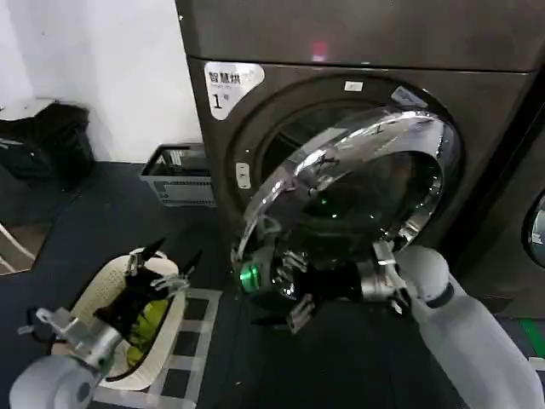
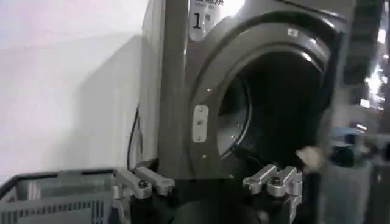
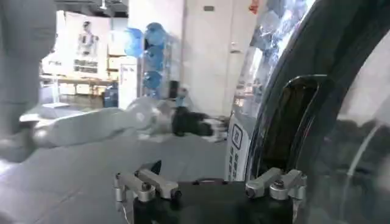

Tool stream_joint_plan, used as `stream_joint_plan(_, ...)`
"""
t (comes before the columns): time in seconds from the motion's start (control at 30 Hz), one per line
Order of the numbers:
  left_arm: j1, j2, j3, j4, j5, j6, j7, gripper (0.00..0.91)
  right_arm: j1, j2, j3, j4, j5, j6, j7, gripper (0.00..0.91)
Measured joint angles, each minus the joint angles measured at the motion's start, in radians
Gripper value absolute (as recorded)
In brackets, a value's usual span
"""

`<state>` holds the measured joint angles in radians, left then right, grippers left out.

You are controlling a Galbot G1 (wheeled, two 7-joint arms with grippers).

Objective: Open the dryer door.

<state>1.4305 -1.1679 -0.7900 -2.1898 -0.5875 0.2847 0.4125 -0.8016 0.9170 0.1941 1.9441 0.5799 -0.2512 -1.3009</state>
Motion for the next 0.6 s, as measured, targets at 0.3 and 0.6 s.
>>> stream_joint_plan(0.3, -0.104, 0.108, 0.076, 0.039, -0.152, 0.000, -0.019, 0.907, -0.058, -0.033, 0.063, 0.040, 0.023, 0.001, -0.087, 0.907)
stream_joint_plan(0.6, -0.270, 0.226, 0.244, 0.103, -0.257, -0.057, -0.010, 0.907, -0.119, -0.057, 0.146, 0.043, 0.073, 0.000, -0.137, 0.907)
